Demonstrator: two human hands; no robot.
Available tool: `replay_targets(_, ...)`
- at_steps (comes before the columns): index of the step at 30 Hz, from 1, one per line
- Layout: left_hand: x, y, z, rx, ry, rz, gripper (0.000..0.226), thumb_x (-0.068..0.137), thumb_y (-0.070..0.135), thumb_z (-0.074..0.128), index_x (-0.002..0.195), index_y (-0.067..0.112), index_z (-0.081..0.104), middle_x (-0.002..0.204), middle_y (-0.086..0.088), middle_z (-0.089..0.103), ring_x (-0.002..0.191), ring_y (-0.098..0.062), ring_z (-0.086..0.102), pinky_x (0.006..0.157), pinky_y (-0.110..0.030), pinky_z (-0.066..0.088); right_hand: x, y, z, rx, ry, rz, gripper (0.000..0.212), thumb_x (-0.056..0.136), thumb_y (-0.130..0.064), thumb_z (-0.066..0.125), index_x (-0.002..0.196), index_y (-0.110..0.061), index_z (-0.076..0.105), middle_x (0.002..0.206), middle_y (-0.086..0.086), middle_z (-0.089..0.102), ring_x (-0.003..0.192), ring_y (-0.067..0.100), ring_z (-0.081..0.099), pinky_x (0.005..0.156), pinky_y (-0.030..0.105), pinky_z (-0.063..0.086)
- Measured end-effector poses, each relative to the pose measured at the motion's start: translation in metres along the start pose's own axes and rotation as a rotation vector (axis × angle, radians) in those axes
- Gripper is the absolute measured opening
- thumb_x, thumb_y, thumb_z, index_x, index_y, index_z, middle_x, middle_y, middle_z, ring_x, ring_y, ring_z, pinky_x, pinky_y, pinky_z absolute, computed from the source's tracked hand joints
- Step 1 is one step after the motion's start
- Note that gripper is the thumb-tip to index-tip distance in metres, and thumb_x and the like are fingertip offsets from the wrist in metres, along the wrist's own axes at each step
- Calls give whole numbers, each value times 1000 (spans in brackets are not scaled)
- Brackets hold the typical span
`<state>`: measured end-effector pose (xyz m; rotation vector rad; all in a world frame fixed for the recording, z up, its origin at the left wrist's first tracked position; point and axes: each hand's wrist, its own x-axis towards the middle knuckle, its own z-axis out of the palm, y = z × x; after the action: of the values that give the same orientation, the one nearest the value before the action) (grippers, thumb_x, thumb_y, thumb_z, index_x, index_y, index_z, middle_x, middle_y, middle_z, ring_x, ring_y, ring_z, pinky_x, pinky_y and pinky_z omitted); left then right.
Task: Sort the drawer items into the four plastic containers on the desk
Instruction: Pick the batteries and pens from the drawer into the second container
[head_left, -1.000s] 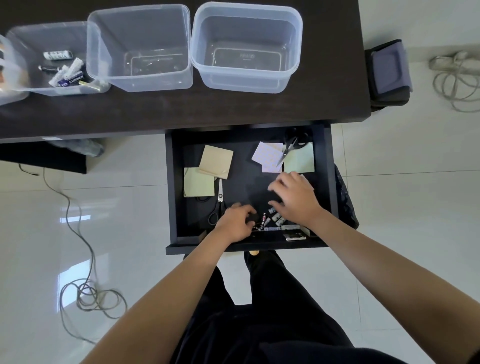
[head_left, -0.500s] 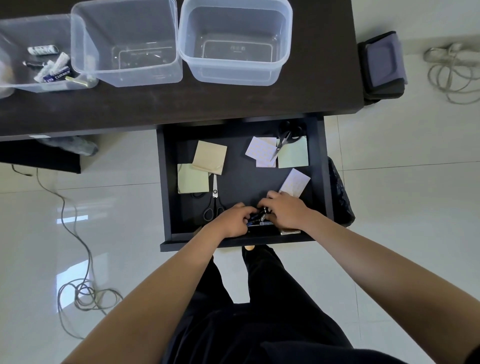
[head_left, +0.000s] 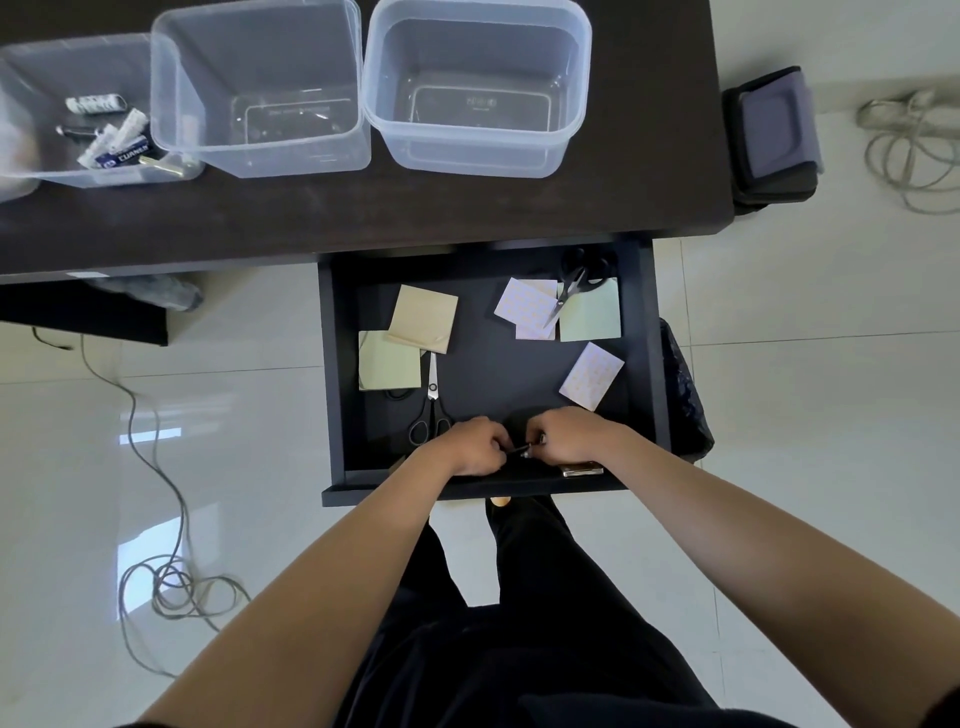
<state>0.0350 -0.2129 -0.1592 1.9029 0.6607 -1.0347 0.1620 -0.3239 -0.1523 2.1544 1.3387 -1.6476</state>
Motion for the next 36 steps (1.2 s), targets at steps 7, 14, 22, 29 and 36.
replay_targets(7,-5,1,0,-30,21,-4,22,90,18,52,110,17,62,108,-5,55,101,-22,58,83,-26,43,2,-12,-4,28,-110,45,25,88,-32,54,86,-8,60,82,7,61,79,26,57,63,32,41)
replay_targets(14,-6,6,-4,53,-38,-70,27,92,30,52,101,7,64,96,-10,62,91,-26,59,74,-30,42,1,-15,-10,43,-135,72,29,85,-25,53,59,-11,47,59,4,44,54,20,39,50,30,29)
replay_targets(22,-14,-4,0,-85,133,20,13,88,29,63,90,16,63,99,-2,66,90,-18,59,83,-31,46,-1,-1,-12,232,24,27,17,83,-23,58,86,-8,65,96,8,66,88,22,59,79,34,49)
replay_targets(29,-40,1,-19,-358,322,35,12,87,17,64,77,18,58,68,-1,59,64,-17,59,62,-31,51,-11,-10,-20,500,392,-13,9,90,-24,59,85,-18,63,92,-2,65,91,17,61,79,28,46)
replay_targets(36,-91,-8,-75,-550,608,128,5,88,8,62,89,13,62,84,-2,61,74,-11,61,61,-9,49,-38,-82,-65,603,580,-157,15,93,-25,54,99,-13,63,95,-4,64,85,11,58,69,11,41)
